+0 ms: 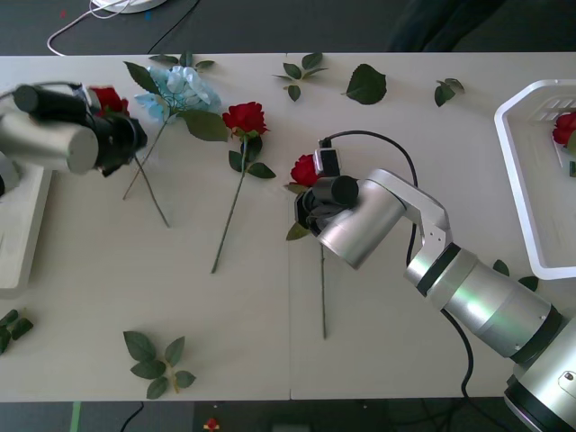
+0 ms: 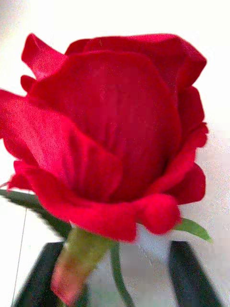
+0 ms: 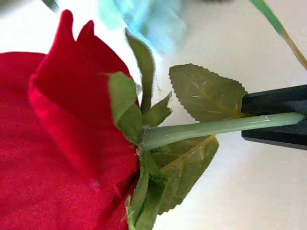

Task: Place the red flowers into the right box and the blue flowers into the left box. If a person shows an open palm, hand one flower to the person first, then continue sorting.

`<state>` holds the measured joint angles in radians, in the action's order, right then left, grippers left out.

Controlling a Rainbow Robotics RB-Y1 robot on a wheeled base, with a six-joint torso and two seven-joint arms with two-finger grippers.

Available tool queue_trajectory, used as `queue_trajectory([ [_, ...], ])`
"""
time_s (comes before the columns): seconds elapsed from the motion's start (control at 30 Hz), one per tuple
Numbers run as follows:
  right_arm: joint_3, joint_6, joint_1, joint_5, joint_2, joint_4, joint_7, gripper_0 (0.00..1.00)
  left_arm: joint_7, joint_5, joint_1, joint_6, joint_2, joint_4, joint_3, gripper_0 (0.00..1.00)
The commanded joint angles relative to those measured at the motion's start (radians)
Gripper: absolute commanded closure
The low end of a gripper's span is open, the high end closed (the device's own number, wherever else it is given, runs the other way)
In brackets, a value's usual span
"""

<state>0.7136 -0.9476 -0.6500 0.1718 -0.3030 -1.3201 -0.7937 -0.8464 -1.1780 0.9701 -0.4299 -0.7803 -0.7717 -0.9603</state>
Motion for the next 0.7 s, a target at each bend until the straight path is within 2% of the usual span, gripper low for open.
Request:
queue_trajectory([
  [0.03, 0.015, 0.01, -0.028, -0.003, 0.038, -0.001, -0.025, 1.0, -0.146, 0.009, 0.096, -0.125, -0.096, -0.051, 0.141, 1.0],
  [0.37, 0.015, 0.01, -0.028, -0.003, 0.038, -0.001, -0.03, 1.0, -0.388, 0.021, 0.116, -0.411, -0.223, -0.25, 0.411, 1.0],
  [0.53, -0.005, 0.004, -0.027, -0.003, 0.025, -0.041, -0.036, 1.0, -0.496, 0.011, 0.108, -0.474, -0.234, -0.344, 0.5, 1.0],
  [0.7, -0.037, -0.135, -0.027, 0.012, -0.036, -0.189, -0.053, 1.0, -0.582, 0.0, 0.052, -0.481, -0.229, -0.477, 0.578, 1.0],
])
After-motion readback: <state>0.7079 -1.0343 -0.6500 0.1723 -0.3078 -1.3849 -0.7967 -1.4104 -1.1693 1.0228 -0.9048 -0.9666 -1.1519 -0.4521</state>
